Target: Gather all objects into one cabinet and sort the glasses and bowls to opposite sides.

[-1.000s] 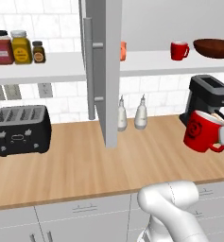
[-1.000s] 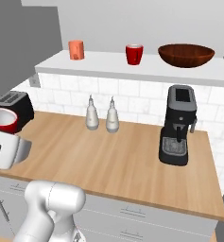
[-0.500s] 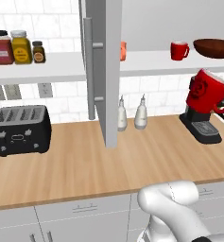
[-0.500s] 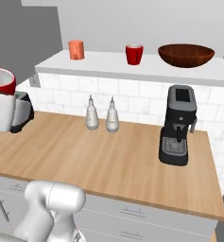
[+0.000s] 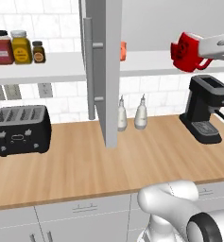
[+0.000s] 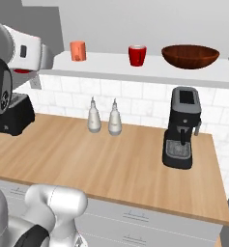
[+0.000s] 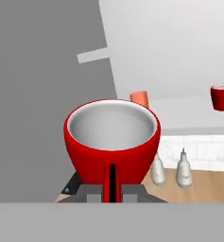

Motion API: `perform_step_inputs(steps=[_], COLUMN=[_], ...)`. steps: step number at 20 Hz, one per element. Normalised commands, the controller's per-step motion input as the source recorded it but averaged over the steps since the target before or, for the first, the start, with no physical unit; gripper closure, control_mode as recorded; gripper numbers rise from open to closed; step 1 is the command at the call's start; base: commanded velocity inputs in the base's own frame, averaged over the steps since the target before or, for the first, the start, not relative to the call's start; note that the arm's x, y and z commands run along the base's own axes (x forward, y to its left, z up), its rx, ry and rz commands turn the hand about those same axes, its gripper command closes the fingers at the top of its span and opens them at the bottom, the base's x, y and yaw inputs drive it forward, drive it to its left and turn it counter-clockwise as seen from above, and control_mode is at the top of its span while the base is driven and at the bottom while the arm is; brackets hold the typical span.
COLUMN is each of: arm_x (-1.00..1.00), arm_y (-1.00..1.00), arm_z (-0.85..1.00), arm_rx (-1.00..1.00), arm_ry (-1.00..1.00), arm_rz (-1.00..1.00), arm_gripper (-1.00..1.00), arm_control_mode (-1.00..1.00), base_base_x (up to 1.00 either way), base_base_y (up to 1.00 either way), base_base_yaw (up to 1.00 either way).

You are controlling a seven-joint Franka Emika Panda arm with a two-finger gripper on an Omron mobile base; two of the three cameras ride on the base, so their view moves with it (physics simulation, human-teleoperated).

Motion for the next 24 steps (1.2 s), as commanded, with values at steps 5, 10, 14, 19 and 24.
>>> perform_step_inputs(steps=[5,10,14,19,24], arm_x=[0.74,0.89,0.89,0.77,0.59], arm_y=[-0.36,-0.27,-0.22,-0.23,-0.1], arm_z=[0.11,0.0,-0.05,-0.14,-0.26], arm_rx=[-0.1,-0.12,-0.08,-0.04,-0.01], arm_ry=[-0.01,0.0,0.0,0.0,0.0], arm_rz=[-0.05,-0.03,-0.01,0.0,0.0], arm_gripper=[1.0,1.0,1.0,1.0,1.0], arm_control_mode=[-1.0,-1.0,-1.0,-1.0,-1.0], base_base_x=[0.0,0.0,0.0,0.0,0.0], base_base_y=[0.0,0.0,0.0,0.0,0.0], base_base_yaw=[0.0,0.0,0.0,0.0,0.0])
